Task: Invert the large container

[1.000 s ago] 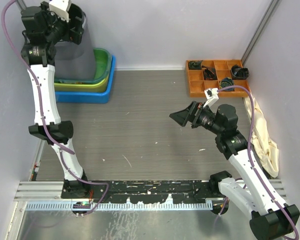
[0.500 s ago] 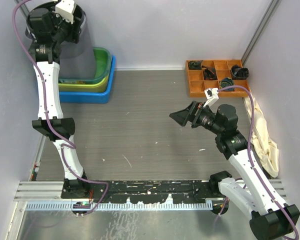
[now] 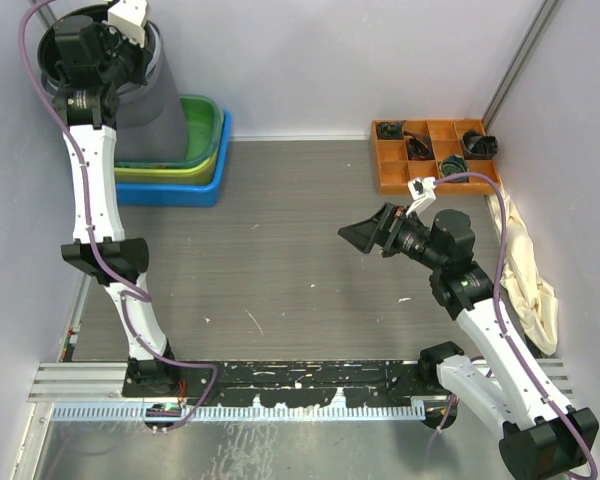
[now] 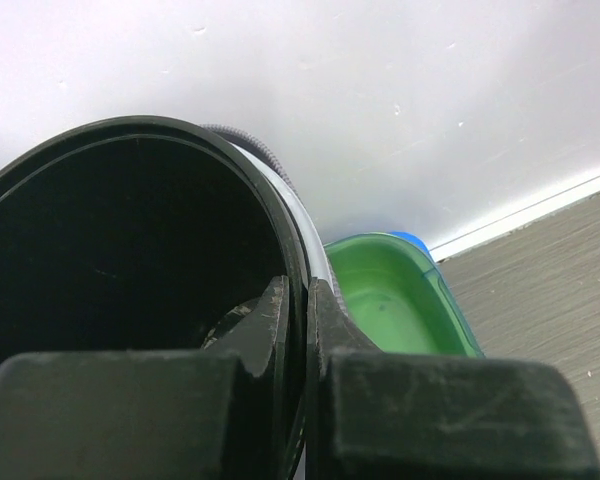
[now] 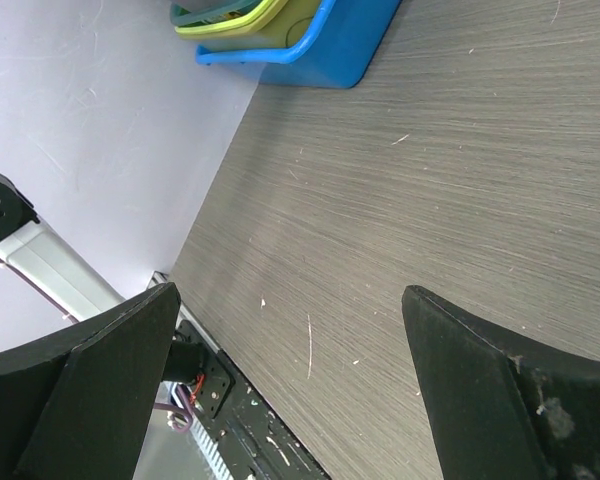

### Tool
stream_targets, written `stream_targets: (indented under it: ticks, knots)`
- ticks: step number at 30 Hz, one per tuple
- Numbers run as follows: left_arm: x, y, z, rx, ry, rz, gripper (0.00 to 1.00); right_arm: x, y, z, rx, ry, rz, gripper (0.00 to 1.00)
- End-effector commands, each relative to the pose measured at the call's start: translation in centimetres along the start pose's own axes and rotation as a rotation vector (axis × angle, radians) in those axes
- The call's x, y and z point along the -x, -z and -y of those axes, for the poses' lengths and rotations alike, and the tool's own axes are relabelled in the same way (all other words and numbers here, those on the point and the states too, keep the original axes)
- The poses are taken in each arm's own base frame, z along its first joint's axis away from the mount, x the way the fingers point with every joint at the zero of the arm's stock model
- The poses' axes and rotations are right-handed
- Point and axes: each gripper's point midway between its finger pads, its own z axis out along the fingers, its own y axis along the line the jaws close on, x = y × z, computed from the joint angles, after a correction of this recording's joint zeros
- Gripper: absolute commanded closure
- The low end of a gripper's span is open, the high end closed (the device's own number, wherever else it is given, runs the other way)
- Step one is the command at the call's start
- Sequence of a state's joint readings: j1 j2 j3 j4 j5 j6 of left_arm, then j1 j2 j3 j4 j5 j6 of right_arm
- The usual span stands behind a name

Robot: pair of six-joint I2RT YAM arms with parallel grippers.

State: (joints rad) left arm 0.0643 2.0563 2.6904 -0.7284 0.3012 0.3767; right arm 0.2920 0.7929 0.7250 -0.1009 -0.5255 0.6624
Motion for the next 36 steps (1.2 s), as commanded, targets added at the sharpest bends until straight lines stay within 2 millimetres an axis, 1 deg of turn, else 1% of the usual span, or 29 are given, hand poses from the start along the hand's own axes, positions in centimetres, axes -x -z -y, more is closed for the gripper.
stream_targets:
  ticks: [1, 5, 7, 10, 14, 16, 17, 19, 20, 22, 25, 27, 29, 32, 36]
  knots:
    - [4.4, 4.1, -1.1, 0.048, -0.026, 0.081, 1.0, 0.9, -0.1, -1.3, 0.053, 0.017, 0.032, 0.0]
    - [5.4, 5.1, -0.4, 0.015, -0.024, 0.101, 1.0, 0.9, 0.0, -1.3, 0.054, 0.016, 0.032, 0.0]
    - [5.3, 5.3, 0.0, 0.0, -0.029, 0.095, 1.0, 0.9, 0.0, -1.4, 0.056, 0.016, 0.032, 0.0]
    - [3.8, 4.9, 0.4, -0.016, -0.034, 0.041, 1.0, 1.0, 0.1, -1.5, 0.058, 0.017, 0.035, 0.0]
    - [0.4, 4.2, 1.0, -0.033, -0.013, -0.07, 1.0, 1.2, 0.2, -1.8, 0.062, 0.02, 0.035, 0.0]
    - [-0.3, 4.1, 0.4, 0.006, 0.01, -0.094, 1.0, 1.3, 0.2, -1.8, 0.058, 0.026, 0.037, 0.0]
    - [0.1, 4.3, -0.1, 0.032, 0.016, -0.087, 1.0, 1.3, 0.3, -1.7, 0.051, 0.026, 0.035, 0.0]
    - [2.0, 5.0, -1.0, 0.08, 0.012, -0.036, 1.0, 1.4, 0.3, -1.7, 0.044, 0.031, 0.038, 0.0]
    - [3.7, 5.5, -1.4, 0.105, -0.001, 0.016, 1.0, 1.5, 0.3, -1.7, 0.044, 0.034, 0.039, 0.0]
    - [6.9, 7.1, -1.7, 0.136, -0.05, 0.096, 1.0, 1.5, 0.3, -1.7, 0.04, 0.035, 0.038, 0.0]
    - [10.9, 9.3, -1.6, 0.186, -0.158, 0.182, 1.0, 1.7, 0.1, -1.6, 0.034, 0.039, 0.039, 0.0]
    - [13.6, 11.3, -2.0, 0.243, -0.237, 0.242, 1.0, 1.9, 0.1, -1.6, 0.032, 0.042, 0.041, 0.0]
    - [15.7, 13.0, -2.1, 0.287, -0.307, 0.293, 1.0, 2.1, 0.0, -1.6, 0.027, 0.044, 0.046, 0.0]
    - [18.6, 15.6, -1.8, 0.335, -0.413, 0.353, 1.0, 2.2, 0.0, -1.5, 0.022, 0.044, 0.051, 0.0]
    - [21.9, 18.7, -0.6, 0.382, -0.567, 0.422, 1.0, 2.4, -0.2, -1.3, 0.011, 0.046, 0.056, 0.0]
